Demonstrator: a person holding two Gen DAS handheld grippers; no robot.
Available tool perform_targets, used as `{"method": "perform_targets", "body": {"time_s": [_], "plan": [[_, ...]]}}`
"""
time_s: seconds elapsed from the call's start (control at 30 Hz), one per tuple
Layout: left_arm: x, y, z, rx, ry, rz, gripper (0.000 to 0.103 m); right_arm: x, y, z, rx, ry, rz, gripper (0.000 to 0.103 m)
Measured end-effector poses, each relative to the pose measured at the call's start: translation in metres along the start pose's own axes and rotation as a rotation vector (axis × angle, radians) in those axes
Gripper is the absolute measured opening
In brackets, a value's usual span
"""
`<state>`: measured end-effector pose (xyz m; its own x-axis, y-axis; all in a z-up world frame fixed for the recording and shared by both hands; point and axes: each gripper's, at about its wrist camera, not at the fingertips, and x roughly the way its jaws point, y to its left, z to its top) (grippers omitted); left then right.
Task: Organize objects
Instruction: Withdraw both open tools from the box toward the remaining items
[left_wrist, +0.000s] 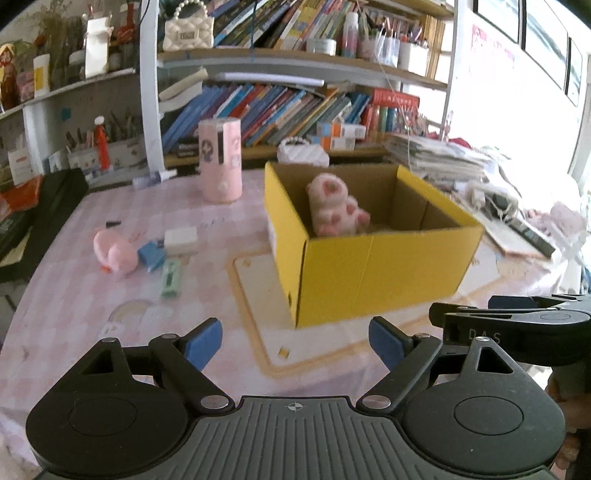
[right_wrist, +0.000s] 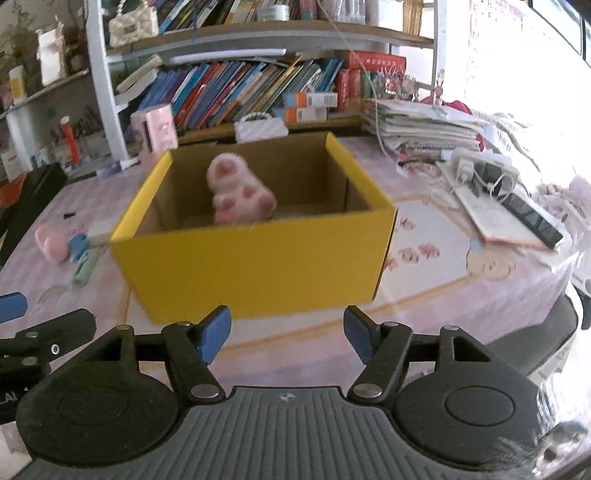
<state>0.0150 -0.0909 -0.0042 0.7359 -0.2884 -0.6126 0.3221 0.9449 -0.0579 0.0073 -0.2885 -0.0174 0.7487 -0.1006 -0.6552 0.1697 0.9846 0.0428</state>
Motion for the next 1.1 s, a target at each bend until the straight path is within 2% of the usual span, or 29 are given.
{"method": "perform_targets", "body": {"time_s": [0.3,0.57,0.87,1.1], "plan": [[-0.025,0.021,-0.031,0.007,0.049,0.007,0.089,-0.021,0.034,-0.036,-0.009,0.042,0.023,0.07],[-0.044,0.047,-0.054,-0.028,0.084,0.047,0.089,-0.028,0.063,-0.056,-0.032,0.087,0.073,0.072],[-0.064,0.081,-0.066,-0.089,0.078,0.117,0.09,-0.032,0.107,-0.066,-0.104,0.106,0.158,0.075],[-0.077,0.103,-0.065,-0.124,0.042,0.164,0.09,-0.035,0.134,-0.06,-0.143,0.09,0.202,0.079]]}}
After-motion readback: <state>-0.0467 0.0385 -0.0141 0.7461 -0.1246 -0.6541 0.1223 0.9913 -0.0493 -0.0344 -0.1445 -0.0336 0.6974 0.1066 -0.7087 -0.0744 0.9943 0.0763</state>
